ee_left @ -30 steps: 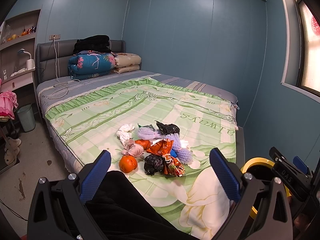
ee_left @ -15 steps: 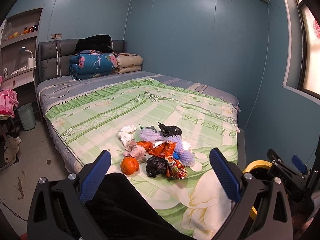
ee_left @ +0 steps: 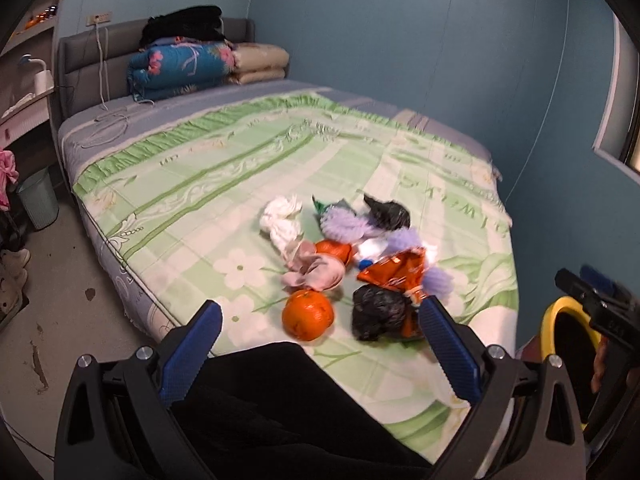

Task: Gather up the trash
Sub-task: 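Grasp the tangerine with the left tool while the right tool grasps the purple foam net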

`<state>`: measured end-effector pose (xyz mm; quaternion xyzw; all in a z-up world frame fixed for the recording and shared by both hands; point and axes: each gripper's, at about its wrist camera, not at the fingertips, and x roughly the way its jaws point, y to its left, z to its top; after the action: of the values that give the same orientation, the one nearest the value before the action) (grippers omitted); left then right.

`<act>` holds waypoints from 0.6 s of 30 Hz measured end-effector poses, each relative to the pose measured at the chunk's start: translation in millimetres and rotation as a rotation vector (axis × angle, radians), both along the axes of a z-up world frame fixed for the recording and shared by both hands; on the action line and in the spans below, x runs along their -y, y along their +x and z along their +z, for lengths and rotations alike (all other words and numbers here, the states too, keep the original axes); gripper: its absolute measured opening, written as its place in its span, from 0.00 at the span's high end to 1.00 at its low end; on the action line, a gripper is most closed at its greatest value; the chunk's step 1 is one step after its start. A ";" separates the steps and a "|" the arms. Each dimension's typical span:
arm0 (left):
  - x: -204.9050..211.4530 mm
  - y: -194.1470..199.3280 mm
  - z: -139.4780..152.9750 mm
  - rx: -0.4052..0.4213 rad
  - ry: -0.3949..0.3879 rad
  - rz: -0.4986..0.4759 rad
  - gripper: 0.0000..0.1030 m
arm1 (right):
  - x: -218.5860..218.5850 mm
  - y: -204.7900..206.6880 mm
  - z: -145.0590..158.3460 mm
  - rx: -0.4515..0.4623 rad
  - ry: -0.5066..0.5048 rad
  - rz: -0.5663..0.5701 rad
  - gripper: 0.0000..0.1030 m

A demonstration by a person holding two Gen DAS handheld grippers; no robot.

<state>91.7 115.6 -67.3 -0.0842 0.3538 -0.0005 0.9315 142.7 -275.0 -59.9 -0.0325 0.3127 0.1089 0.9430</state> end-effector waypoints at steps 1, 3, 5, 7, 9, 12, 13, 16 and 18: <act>-2.8 6.0 -4.5 -0.013 0.010 -0.006 0.08 | -5.2 12.8 -4.9 -0.033 -0.013 0.030 0.08; -6.5 17.1 -13.0 -0.032 0.032 -0.018 0.08 | -10.7 34.2 -12.0 -0.089 -0.011 0.053 0.08; -10.0 28.8 -21.6 -0.061 0.040 -0.028 0.08 | -19.0 56.4 -19.1 -0.153 -0.004 0.091 0.08; -11.2 41.1 -30.5 -0.097 0.029 -0.055 0.08 | -31.7 81.9 -29.3 -0.207 -0.007 0.106 0.08; -11.2 51.7 -39.9 -0.117 0.045 -0.070 0.08 | -41.2 104.7 -40.3 -0.259 -0.003 0.117 0.08; -14.2 65.0 -54.6 -0.159 0.046 -0.083 0.08 | -50.6 140.3 -57.7 -0.334 0.029 0.100 0.08; -15.5 68.7 -59.3 -0.173 0.033 -0.092 0.08 | -53.4 151.5 -64.0 -0.360 0.047 0.098 0.08; -18.9 78.5 -71.9 -0.208 0.027 -0.088 0.08 | -64.0 171.6 -78.2 -0.410 0.042 0.112 0.08; -19.7 84.8 -79.4 -0.230 0.028 -0.087 0.08 | -69.1 179.1 -84.0 -0.426 0.031 0.123 0.08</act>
<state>176.4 135.3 -146.8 -0.0551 0.4614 -0.0262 0.8851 321.9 -205.9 -143.9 -0.0132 0.5004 0.1755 0.8477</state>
